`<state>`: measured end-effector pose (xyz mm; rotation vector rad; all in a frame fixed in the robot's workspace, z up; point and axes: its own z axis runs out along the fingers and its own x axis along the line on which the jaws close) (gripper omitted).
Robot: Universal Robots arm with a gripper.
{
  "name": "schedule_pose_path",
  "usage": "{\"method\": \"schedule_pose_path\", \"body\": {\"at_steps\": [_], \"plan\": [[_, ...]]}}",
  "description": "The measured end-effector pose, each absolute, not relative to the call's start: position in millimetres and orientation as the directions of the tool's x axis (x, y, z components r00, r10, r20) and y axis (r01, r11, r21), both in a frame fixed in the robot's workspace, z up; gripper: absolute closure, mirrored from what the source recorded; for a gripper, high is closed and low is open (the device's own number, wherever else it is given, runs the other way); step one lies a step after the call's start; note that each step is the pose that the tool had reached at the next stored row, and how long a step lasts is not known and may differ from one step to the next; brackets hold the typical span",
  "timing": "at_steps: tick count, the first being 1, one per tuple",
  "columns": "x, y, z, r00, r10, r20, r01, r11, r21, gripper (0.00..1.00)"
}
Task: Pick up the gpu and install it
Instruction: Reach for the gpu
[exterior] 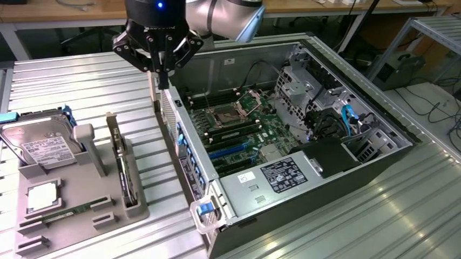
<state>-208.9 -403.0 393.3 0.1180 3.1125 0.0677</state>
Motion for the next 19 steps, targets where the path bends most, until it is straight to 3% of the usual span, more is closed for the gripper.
{"method": "schedule_pose_path", "body": {"at_steps": [19], "plan": [[-240, -420, 393, -0.997, 0.076, -0.024, 0.075, 0.996, 0.045, 0.89]]}}
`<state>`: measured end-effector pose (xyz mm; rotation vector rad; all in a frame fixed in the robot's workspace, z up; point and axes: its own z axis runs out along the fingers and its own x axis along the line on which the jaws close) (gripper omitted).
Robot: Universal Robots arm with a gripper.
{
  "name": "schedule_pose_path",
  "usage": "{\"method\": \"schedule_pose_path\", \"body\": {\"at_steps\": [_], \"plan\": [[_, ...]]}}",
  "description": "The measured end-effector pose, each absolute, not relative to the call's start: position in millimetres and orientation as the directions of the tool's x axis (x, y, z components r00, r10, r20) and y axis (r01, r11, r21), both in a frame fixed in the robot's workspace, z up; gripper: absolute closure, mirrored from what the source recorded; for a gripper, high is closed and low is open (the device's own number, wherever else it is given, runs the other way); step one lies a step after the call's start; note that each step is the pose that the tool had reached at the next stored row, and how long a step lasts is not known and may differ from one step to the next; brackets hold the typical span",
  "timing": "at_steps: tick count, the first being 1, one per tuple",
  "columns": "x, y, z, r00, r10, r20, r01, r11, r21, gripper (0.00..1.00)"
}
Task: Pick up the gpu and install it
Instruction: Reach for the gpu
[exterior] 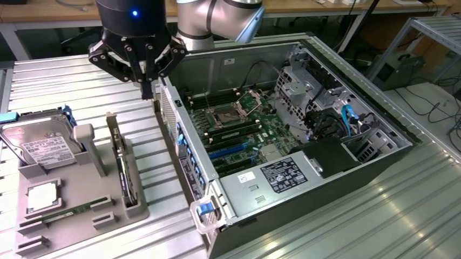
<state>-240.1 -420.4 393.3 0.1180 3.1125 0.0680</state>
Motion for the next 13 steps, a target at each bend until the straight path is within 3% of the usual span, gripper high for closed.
{"method": "schedule_pose_path", "body": {"at_steps": [13], "plan": [[-261, -433, 393, -0.997, 0.076, -0.024, 0.075, 0.996, 0.044, 0.89]]}}
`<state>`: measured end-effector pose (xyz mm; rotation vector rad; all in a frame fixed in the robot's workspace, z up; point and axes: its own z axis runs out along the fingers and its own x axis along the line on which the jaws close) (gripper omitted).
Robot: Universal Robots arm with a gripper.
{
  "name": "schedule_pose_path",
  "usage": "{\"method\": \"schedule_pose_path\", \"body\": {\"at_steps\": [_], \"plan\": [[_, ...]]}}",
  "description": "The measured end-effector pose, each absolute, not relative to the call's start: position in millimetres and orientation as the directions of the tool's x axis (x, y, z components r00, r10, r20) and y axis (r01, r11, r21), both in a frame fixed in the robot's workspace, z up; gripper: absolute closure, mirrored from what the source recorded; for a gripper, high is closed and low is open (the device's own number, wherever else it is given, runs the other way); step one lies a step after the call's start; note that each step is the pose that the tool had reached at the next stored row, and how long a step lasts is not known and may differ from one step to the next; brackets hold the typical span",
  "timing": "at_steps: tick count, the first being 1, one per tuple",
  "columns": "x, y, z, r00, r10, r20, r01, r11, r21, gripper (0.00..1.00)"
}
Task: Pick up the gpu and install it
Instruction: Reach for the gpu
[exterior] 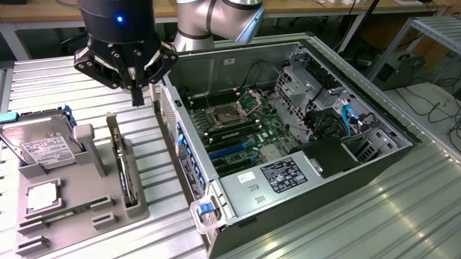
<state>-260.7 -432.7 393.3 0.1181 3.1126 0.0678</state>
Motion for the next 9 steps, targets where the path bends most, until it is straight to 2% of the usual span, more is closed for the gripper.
{"method": "schedule_pose_path", "body": {"at_steps": [9], "plan": [[-283, -437, 393, -0.997, 0.076, -0.024, 0.075, 0.996, 0.045, 0.89]]}}
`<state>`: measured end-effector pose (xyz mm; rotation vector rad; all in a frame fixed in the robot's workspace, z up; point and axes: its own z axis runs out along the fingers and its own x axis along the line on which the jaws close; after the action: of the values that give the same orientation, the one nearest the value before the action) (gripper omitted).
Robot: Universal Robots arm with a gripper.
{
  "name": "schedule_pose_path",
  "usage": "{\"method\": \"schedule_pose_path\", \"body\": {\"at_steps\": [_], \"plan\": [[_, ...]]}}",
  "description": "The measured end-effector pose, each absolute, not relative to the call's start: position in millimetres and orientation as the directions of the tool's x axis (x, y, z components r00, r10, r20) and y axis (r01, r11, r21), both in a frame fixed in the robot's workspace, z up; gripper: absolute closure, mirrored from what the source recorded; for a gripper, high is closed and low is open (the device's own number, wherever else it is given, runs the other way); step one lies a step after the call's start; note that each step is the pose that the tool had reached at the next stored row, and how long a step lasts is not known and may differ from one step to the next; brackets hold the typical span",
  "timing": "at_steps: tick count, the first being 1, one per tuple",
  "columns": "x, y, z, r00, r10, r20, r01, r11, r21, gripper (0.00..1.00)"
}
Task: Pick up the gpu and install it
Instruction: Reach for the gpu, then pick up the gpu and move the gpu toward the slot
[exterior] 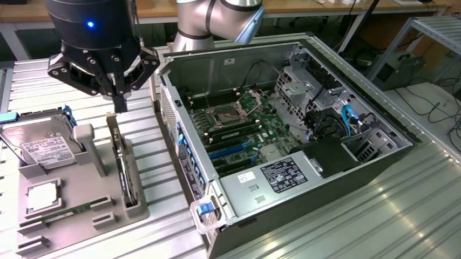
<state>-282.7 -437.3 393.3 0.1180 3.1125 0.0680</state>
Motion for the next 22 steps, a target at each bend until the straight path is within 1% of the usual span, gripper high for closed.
{"method": "schedule_pose_path", "body": {"at_steps": [14, 22], "plan": [[-313, -442, 393, -0.997, 0.076, -0.024, 0.075, 0.996, 0.044, 0.89], [-314, -442, 393, -0.997, 0.076, -0.024, 0.075, 0.996, 0.045, 0.89]]}}
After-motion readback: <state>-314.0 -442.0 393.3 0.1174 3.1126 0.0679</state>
